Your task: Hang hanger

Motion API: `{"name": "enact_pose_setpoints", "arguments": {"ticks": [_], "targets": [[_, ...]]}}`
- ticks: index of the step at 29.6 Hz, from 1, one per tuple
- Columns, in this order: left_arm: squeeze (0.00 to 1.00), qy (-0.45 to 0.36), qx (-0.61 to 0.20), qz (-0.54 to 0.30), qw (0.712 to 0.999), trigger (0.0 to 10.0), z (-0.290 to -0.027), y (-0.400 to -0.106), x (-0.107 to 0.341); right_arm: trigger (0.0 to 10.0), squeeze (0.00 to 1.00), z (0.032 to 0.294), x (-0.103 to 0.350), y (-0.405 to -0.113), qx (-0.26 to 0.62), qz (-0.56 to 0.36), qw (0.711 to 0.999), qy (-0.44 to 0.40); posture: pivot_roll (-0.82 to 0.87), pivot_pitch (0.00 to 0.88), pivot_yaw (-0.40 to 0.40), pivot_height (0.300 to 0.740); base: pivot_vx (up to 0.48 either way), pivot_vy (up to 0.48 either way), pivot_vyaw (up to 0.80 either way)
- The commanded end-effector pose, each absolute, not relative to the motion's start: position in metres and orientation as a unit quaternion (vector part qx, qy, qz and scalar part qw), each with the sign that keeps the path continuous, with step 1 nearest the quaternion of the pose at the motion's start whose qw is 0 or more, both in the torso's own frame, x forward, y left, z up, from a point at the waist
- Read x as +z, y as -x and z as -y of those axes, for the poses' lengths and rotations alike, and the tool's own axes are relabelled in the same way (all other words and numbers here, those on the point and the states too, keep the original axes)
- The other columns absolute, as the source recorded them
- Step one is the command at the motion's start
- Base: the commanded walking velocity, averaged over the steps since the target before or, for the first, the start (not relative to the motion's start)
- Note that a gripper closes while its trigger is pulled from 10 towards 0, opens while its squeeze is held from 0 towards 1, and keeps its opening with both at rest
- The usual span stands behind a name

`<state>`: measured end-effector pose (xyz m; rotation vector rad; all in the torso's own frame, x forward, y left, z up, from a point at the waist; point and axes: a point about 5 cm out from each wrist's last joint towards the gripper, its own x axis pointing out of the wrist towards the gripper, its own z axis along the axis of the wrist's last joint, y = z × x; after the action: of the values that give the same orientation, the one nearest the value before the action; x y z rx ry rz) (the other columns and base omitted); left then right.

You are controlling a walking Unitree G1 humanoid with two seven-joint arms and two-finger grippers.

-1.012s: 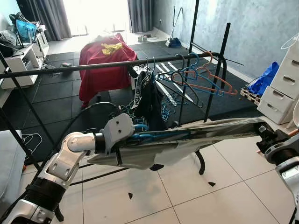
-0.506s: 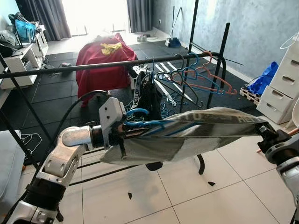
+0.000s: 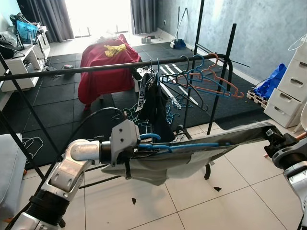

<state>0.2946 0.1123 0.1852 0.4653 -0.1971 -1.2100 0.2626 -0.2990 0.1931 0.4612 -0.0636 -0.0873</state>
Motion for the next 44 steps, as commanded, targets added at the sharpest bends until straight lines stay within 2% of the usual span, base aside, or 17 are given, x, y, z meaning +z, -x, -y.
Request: {"name": "enact_pose_setpoints", "arguments": {"ticks": [1, 9, 11, 17, 18, 20, 23, 25, 26, 27, 29, 36, 38, 40, 42, 43, 44], "targets": [[0.0, -0.225, -0.557, 0.082, 0.795, 10.0, -0.117, -0.295, 0.182, 0.0, 0.0, 0.3, 0.193, -0.262, -0.047, 0.035, 0.971, -0.23, -0.1, 0.006, 0.0, 0.74, 0.0, 0.0, 0.0], [0.0, -0.183, -0.546, 0.112, 0.81, 10.0, -0.118, -0.298, 0.197, 0.0, 0.0, 0.3, 0.192, -0.261, -0.047, 0.031, 0.972, -0.229, -0.1, 0.006, -0.001, 0.74, 0.0, 0.0, 0.0], [0.0, -0.124, -0.531, 0.146, 0.825, 10.0, -0.124, -0.302, 0.214, 0.0, 0.0, 0.298, 0.187, -0.261, -0.044, 0.022, 0.972, -0.228, -0.1, 0.004, -0.001, 0.74, 0.0, 0.0, 0.0], [0.0, 0.011, -0.524, 0.183, 0.832, 10.0, -0.131, -0.303, 0.229, 0.0, 0.0, 0.294, 0.184, -0.264, -0.04, 0.016, 0.972, -0.231, -0.09, 0.0, -0.002, 0.74, 0.0, 0.0, 0.0], [0.0, 0.011, -0.524, 0.183, 0.832, 10.0, -0.131, -0.303, 0.229, 0.0, 0.0, 0.294, 0.184, -0.264, -0.04, 0.016, 0.972, -0.231, -0.09, 0.0, -0.002, 0.74, 0.0, 0.0, 0.0], [0.0, 0.084, -0.493, 0.192, 0.844, 10.0, -0.124, -0.307, 0.228, 0.0, 0.0, 0.289, 0.183, -0.267, -0.033, 0.015, 0.971, -0.235, -0.09, 0.0, -0.003, 0.74, 0.0, 0.0, 0.0], [0.0, 0.127, -0.466, 0.192, 0.854, 10.0, -0.116, -0.31, 0.226, 0.0, 0.0, 0.285, 0.181, -0.268, -0.029, 0.014, 0.971, -0.237, -0.09, 0.0, -0.005, 0.74, 0.0, 0.0, 0.0], [0.0, 0.217, -0.418, 0.186, 0.862, 10.0, -0.098, -0.315, 0.223, 0.0, 0.0, 0.278, 0.179, -0.271, -0.021, 0.012, 0.97, -0.244, -0.09, 0.0, -0.006, 0.74, 0.0, 0.0, 0.0], [0.0, 0.217, -0.418, 0.186, 0.862, 10.0, -0.098, -0.315, 0.223, 0.0, 0.0, 0.278, 0.179, -0.271, -0.021, 0.012, 0.97, -0.244, -0.09, 0.0, -0.006, 0.74, 0.0, 0.0, 0.0], [0.0, 0.336, -0.362, 0.158, 0.855, 10.0, -0.073, -0.318, 0.218, 0.0, 0.0, 0.268, 0.177, -0.275, -0.009, 0.009, 0.968, -0.251, -0.09, 0.0, -0.007, 0.74, 0.0, 0.0, 0.0], [0.0, 0.399, -0.334, 0.138, 0.843, 10.0, -0.057, -0.318, 0.213, 0.0, 0.0, 0.261, 0.176, -0.278, 0.001, 0.008, 0.968, -0.252, -0.09, 0.0, -0.006, 0.74, 0.0, 0.0, 0.0], [0.0, 0.43, -0.273, 0.114, 0.853, 10.0, -0.054, -0.331, 0.201, 0.0, 0.0, 0.249, 0.168, -0.281, 0.016, -0.009, 0.969, -0.245, -0.1, 0.0, -0.001, 0.74, 0.0, 0.0, 0.0], [0.0, 0.41, -0.237, 0.116, 0.873, 10.0, -0.076, -0.342, 0.198, 0.0, 0.0, 0.251, 0.153, -0.277, 0.011, -0.043, 0.976, -0.211, -0.1, 0.0, 0.003, 0.74, 0.0, 0.0, 0.0], [0.0, 0.41, -0.237, 0.116, 0.873, 10.0, -0.076, -0.342, 0.198, 0.0, 0.0, 0.251, 0.153, -0.277, 0.011, -0.043, 0.976, -0.211, -0.1, 0.0, 0.003, 0.74, 0.0, 0.0, 0.0], [0.0, 0.411, -0.218, 0.115, 0.878, 10.0, -0.086, -0.346, 0.197, 0.0, 0.0, 0.252, 0.147, -0.275, 0.007, -0.056, 0.979, -0.198, -0.1, 0.0, 0.003, 0.74, 0.0, 0.0, 0.0], [0.0, 0.416, -0.188, 0.119, 0.882, 10.0, -0.103, -0.352, 0.197, 0.0, 0.0, 0.248, 0.143, -0.274, 0.014, -0.061, 0.977, -0.205, -0.1, 0.0, 0.003, 0.74, 0.0, 0.0, 0.0], [0.0, 0.416, -0.188, 0.119, 0.882, 10.0, -0.103, -0.352, 0.197, 0.0, 0.0, 0.248, 0.143, -0.274, 0.014, -0.061, 0.977, -0.205, -0.1, 0.0, 0.003, 0.74, 0.0, 0.0, 0.0]]}}
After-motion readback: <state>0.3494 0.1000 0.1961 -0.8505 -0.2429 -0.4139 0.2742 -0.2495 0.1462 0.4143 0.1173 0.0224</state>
